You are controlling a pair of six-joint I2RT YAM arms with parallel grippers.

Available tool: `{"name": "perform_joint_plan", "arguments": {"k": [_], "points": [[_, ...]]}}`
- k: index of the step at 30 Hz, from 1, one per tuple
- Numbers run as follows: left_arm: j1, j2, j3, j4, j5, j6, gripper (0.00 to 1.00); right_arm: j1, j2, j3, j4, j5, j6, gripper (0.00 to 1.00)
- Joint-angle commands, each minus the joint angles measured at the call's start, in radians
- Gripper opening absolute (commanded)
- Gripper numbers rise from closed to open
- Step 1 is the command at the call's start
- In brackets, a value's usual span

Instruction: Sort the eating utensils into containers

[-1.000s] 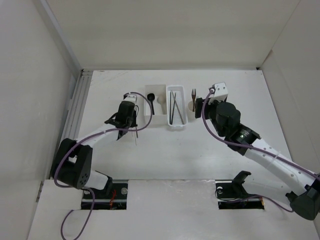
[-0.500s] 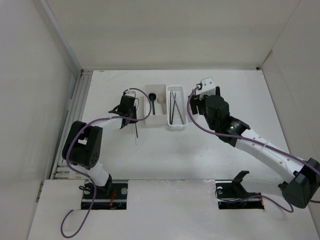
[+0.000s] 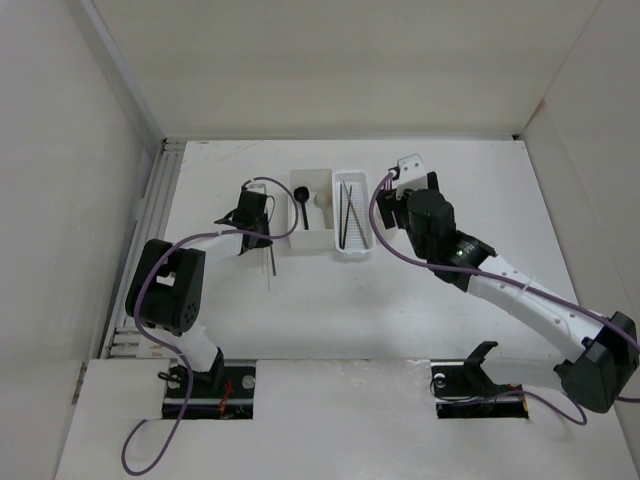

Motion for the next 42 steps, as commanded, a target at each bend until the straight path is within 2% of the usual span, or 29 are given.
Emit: {"name": "perform_joint_plan", "arguments": {"k": [1,6,10,16,19,23,27,31,38,39,42], "points": [[0.004,-0.002,0.034,-0.029,-0.013,-0.015,0.15,0.006,-0.024,0.027,0.050,0.021,-0.011,0.79],[0.004,0.033,0.025,-0.031,-0.024,0.017,0.15,0.006,-0.055,0.018,0.050,0.032,-0.011,0.80],[0.013,0.088,0.088,-0.119,-0.024,-0.004,0.15,0.006,-0.083,-0.007,0.050,0.043,-0.011,0.80],[0.013,0.120,0.129,-0.110,-0.024,0.008,0.18,0.006,-0.119,-0.028,0.050,0.063,-0.011,0.80],[0.033,0.121,0.138,-0.133,0.003,0.008,0.02,0.006,-0.119,-0.028,0.050,0.072,-0.011,0.80],[0.051,0.130,0.149,-0.154,0.003,-0.027,0.00,0.006,-0.100,-0.017,0.050,0.072,-0.020,0.80],[0.113,0.089,0.196,-0.211,0.003,0.003,0.00,0.006,-0.078,0.016,0.050,0.029,-0.030,0.80],[0.165,-0.026,0.265,-0.240,0.048,0.066,0.00,0.006,-0.056,0.056,0.050,-0.106,-0.053,0.82],[0.154,-0.217,0.387,-0.236,0.154,0.065,0.00,0.006,0.009,0.144,0.073,-0.527,-0.063,0.82],[0.154,-0.231,0.404,-0.236,0.179,0.065,0.00,0.006,0.019,0.164,0.083,-0.642,-0.063,0.82],[0.105,-0.295,0.439,-0.179,0.254,0.039,0.00,0.006,0.083,0.207,0.140,-0.785,-0.037,0.81]]}}
